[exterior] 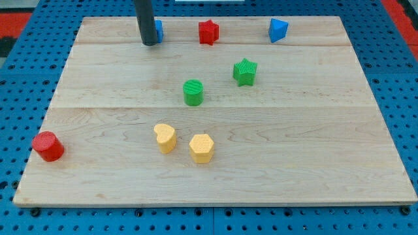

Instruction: Push the green star to the red star

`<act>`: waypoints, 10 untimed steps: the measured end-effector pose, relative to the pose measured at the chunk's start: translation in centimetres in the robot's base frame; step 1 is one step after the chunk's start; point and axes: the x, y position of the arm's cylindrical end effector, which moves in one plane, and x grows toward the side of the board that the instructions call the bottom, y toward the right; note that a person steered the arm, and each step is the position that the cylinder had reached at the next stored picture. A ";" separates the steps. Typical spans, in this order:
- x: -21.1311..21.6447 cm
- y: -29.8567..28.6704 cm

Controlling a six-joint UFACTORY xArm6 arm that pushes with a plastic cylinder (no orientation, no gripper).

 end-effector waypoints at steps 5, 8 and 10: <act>9.9 22.9; 8.5 27.1; 7.3 15.4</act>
